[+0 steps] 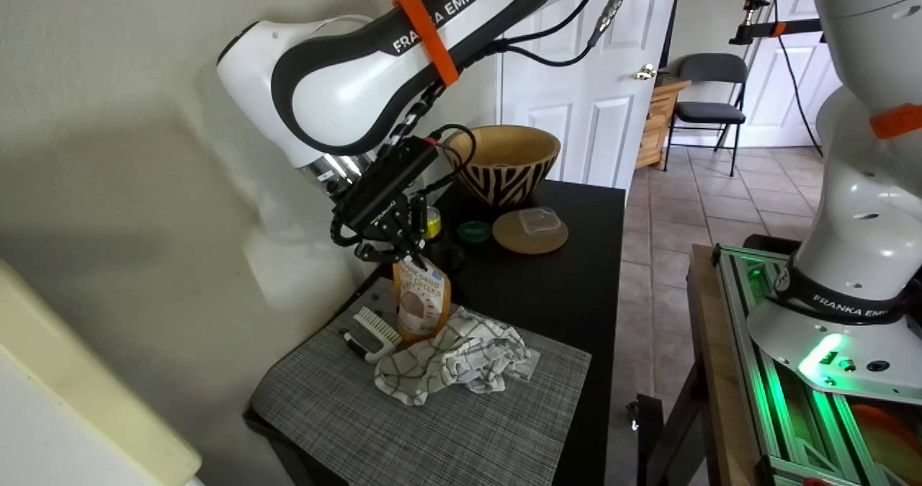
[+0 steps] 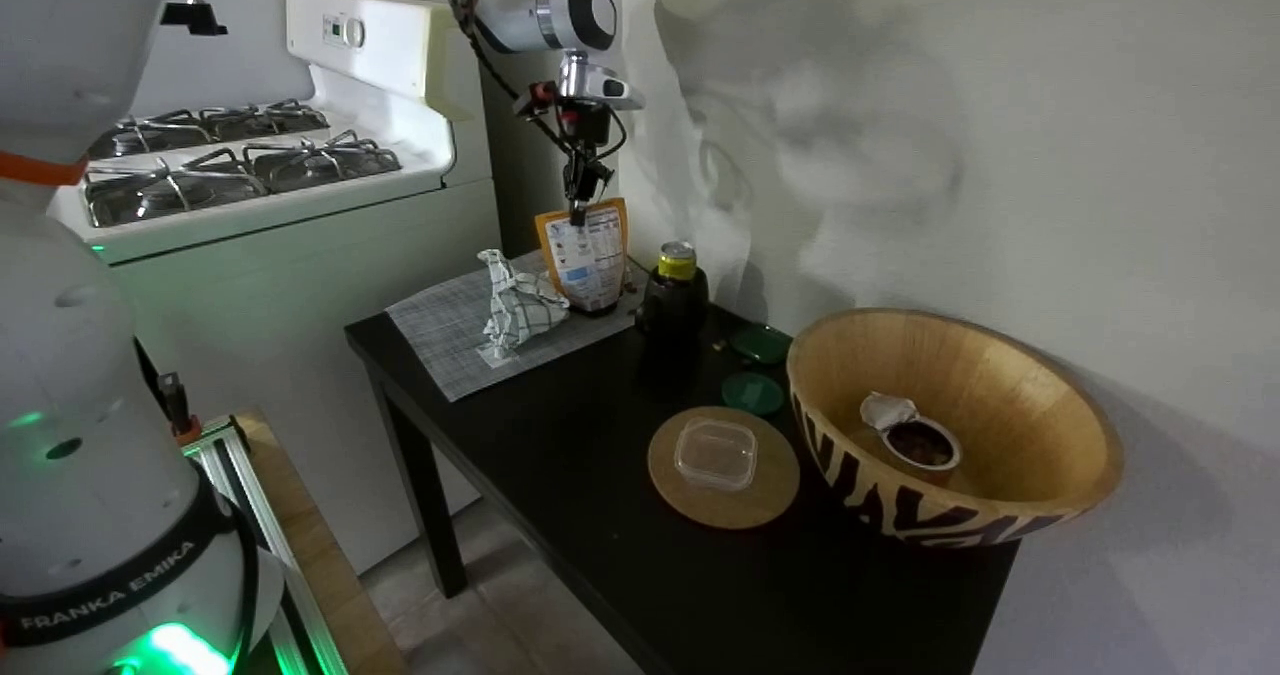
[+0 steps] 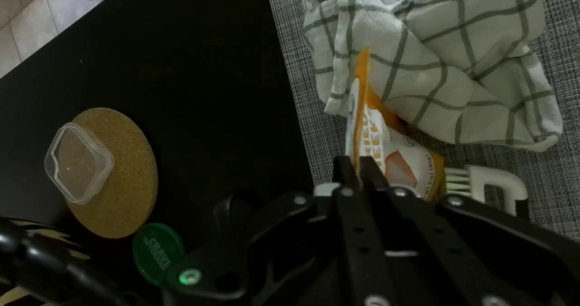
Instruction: Correctly position the orange packet
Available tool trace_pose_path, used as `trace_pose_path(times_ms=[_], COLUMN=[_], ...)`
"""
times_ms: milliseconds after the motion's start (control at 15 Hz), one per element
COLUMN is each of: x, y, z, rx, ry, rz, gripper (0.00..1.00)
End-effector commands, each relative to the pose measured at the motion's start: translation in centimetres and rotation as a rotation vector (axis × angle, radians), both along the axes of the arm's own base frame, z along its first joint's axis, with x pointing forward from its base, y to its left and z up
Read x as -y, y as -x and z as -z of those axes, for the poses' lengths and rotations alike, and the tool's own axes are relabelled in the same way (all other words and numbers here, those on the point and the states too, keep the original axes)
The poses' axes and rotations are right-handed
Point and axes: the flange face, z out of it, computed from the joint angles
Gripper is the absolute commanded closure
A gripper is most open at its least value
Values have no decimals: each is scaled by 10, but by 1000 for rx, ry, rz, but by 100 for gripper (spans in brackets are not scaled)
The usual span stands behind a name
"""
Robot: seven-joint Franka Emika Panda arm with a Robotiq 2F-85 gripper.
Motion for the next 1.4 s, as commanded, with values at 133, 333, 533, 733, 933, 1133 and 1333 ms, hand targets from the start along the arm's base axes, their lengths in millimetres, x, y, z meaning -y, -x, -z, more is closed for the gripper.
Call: trace_pose_path(times_ms=[133,333,533,733,933,1133,1333], x=[1,1,-5,-13,-13,9,29], y=[-2,3,10,18,34,51,58], z=[-5,-17,-32,-47,-62,-69,-78], rx=[-2,17,55,100,183,259,433], ry=[0,9,6,-16,-50,-78,-104], rz=[31,33,12,-5,0,52,-30], gripper=[43,21,1,0,0,0,0])
